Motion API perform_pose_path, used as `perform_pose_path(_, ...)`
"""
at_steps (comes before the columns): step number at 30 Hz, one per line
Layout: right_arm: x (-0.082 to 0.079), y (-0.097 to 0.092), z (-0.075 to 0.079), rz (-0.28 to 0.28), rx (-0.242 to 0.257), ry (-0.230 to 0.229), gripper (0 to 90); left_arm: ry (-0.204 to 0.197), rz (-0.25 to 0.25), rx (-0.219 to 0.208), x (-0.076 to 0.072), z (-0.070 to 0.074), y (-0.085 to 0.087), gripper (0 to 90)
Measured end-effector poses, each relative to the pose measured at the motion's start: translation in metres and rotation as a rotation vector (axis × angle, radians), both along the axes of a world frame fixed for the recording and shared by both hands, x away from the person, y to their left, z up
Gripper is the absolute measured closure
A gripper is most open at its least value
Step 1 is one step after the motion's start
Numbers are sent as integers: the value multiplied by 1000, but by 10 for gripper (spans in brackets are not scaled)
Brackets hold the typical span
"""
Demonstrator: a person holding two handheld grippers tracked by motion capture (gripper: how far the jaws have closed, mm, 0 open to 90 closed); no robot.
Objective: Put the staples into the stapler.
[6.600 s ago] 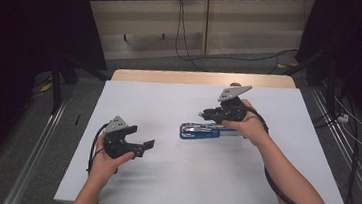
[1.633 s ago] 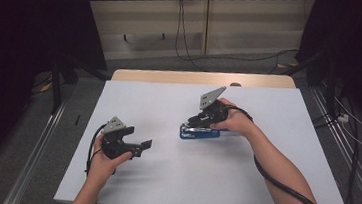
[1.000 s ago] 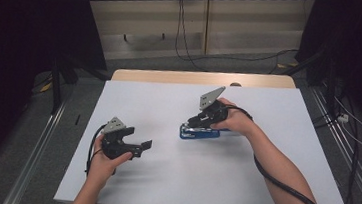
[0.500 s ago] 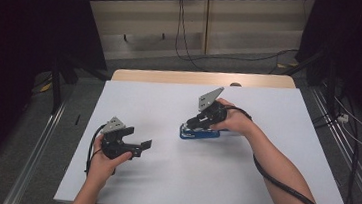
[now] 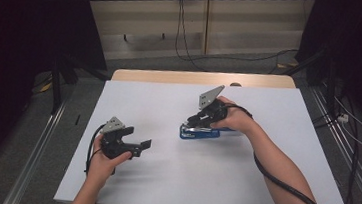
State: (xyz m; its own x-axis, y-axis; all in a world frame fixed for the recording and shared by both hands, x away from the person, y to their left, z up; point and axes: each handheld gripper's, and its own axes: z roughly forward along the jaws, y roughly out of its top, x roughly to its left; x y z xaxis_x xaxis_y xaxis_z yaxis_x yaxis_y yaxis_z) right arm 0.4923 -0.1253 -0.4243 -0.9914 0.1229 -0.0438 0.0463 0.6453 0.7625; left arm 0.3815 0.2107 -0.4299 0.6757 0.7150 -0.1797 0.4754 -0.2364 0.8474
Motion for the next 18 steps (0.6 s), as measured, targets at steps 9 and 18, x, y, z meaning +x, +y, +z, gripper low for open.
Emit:
perform_pose_path(9, 0, 0, -5, 9, -10, 5, 794, 0, -2, 4, 0, 0, 0, 79)
perform_pose_path(18, 2, 1, -5, 20, -15, 1, 793, 4, 1, 4, 0, -1, 0, 79)
